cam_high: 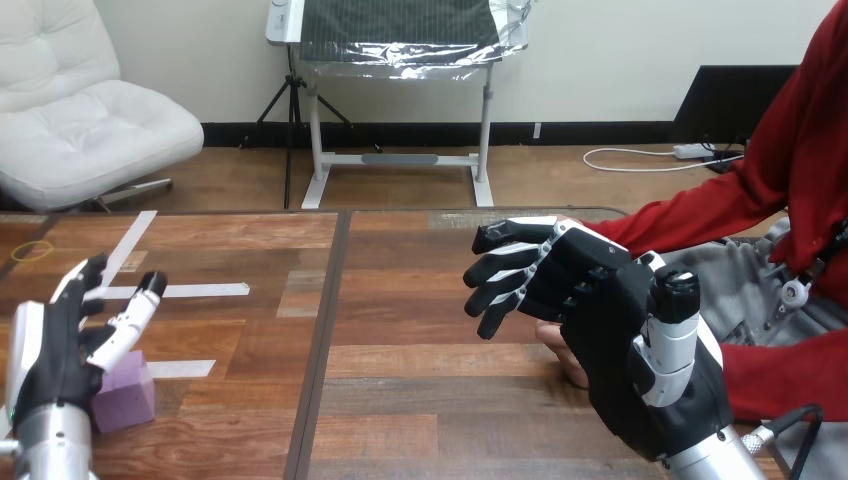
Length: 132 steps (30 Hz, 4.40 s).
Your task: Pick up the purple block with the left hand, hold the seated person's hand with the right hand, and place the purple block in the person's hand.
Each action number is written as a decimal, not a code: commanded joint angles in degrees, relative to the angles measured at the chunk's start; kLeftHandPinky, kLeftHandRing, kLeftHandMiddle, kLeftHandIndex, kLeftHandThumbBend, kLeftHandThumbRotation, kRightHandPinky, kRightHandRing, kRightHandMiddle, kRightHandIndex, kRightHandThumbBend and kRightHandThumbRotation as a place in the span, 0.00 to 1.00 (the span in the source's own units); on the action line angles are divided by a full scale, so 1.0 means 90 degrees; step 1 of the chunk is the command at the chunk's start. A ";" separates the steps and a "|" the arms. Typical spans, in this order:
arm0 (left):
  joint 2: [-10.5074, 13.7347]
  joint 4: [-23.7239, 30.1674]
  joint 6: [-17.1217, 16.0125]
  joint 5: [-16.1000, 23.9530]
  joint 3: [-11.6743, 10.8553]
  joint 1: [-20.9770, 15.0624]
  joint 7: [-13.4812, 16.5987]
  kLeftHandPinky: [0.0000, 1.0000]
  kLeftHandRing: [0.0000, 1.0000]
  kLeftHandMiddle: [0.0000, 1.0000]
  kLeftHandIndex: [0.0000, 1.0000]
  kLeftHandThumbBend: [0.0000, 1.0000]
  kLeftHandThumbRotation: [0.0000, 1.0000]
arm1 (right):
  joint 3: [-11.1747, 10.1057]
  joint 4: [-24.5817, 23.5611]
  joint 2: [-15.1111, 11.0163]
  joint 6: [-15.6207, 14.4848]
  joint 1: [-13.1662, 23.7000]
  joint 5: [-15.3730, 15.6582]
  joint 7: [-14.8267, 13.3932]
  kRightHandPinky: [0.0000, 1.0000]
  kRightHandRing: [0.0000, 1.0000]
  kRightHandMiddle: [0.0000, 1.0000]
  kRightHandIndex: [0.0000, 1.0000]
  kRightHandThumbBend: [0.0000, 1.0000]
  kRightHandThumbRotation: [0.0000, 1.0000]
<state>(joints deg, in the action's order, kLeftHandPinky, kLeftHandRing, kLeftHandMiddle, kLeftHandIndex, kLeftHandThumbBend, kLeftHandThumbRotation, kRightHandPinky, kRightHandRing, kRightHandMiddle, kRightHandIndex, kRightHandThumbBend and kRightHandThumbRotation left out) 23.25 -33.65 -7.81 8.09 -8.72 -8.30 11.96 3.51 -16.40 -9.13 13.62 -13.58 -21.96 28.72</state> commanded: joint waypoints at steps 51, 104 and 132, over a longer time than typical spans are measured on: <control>-0.0102 -0.0665 -0.0562 0.0065 -0.0083 -0.0189 0.0545 0.92 0.98 0.98 0.94 0.52 0.51 | -0.0116 -0.0124 0.0064 0.0165 0.0369 -0.0122 0.0079 0.41 0.50 0.56 0.64 0.92 1.00; -0.0282 -0.0665 0.0019 -0.0120 0.0077 -0.0470 -0.0258 0.95 1.00 1.00 0.99 0.53 0.59 | -0.0145 -0.0144 0.0022 0.0109 0.0370 -0.0291 0.0217 0.40 0.48 0.54 0.64 0.93 1.00; -0.0514 -0.0582 0.0493 -0.0328 0.0082 -0.0721 -0.0640 0.87 0.95 0.98 0.98 0.62 0.63 | -0.0135 -0.0169 0.0018 0.0121 0.0344 -0.0284 0.0226 0.39 0.47 0.54 0.63 0.92 1.00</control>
<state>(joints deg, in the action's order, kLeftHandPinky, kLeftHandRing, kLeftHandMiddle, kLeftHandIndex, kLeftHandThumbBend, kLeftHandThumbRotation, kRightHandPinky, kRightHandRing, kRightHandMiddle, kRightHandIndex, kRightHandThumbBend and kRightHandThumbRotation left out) 21.60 -40.18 -3.67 6.06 -9.95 -11.38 8.41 3.05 -16.40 -9.14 13.80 -13.54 -23.84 30.64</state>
